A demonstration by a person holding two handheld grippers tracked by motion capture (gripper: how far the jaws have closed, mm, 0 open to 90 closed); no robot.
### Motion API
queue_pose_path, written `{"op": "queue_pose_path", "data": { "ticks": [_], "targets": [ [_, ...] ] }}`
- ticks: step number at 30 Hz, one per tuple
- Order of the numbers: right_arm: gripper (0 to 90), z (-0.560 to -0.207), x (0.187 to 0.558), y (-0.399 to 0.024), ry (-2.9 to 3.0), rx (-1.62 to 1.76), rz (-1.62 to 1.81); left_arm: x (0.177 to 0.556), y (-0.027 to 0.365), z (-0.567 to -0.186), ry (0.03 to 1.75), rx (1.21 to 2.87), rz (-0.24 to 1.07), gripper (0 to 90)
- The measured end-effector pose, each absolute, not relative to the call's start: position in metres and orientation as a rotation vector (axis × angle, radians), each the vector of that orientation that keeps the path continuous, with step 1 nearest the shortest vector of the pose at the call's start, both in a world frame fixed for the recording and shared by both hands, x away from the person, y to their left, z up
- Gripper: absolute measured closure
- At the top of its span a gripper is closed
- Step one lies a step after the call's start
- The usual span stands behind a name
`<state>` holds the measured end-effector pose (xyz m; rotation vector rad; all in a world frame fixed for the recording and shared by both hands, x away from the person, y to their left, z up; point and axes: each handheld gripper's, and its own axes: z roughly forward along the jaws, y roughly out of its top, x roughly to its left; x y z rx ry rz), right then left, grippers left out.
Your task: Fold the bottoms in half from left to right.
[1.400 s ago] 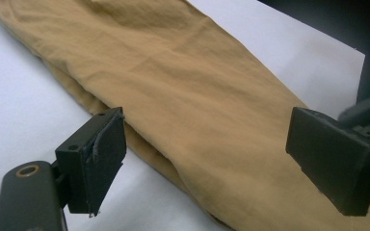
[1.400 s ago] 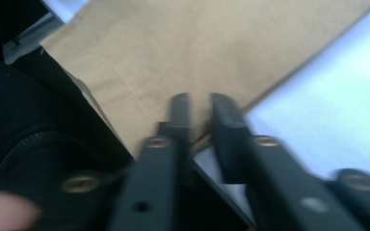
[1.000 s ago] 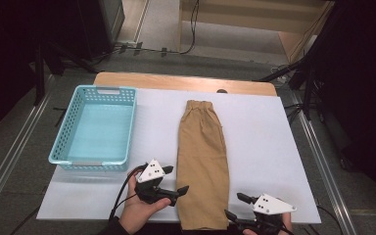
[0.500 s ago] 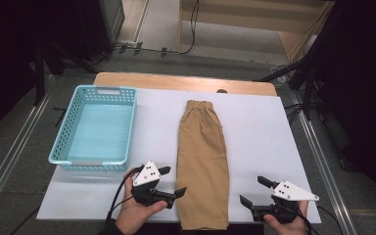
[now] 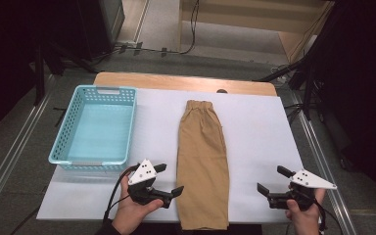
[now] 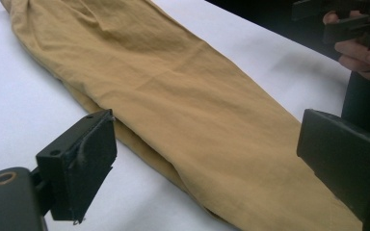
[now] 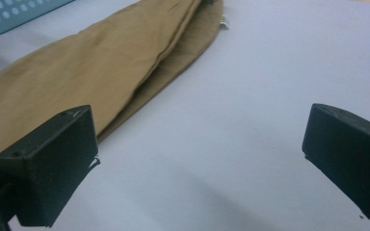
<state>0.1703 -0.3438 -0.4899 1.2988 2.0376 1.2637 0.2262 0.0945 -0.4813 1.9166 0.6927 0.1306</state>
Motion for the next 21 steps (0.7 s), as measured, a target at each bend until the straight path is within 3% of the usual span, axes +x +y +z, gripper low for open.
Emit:
{"op": "queue_pose_path", "data": {
  "ticks": [3, 9, 21],
  "targets": [
    [0.0, -0.493, 0.173, -0.353, 2.023, 1.321, 1.271, 0.228, 0.093, -0.479, 0.686, 1.912, 0.123, 0.0],
    [0.0, -0.496, 0.174, -0.361, 2.028, 1.321, 1.276, 0.236, 0.09, -0.47, 0.668, 1.88, 0.08, 0.0],
    [0.0, -0.499, 0.171, -0.361, 2.014, 1.339, 1.274, 0.259, 0.076, -0.446, 0.63, 1.899, 0.153, 0.0]
  ]
}}
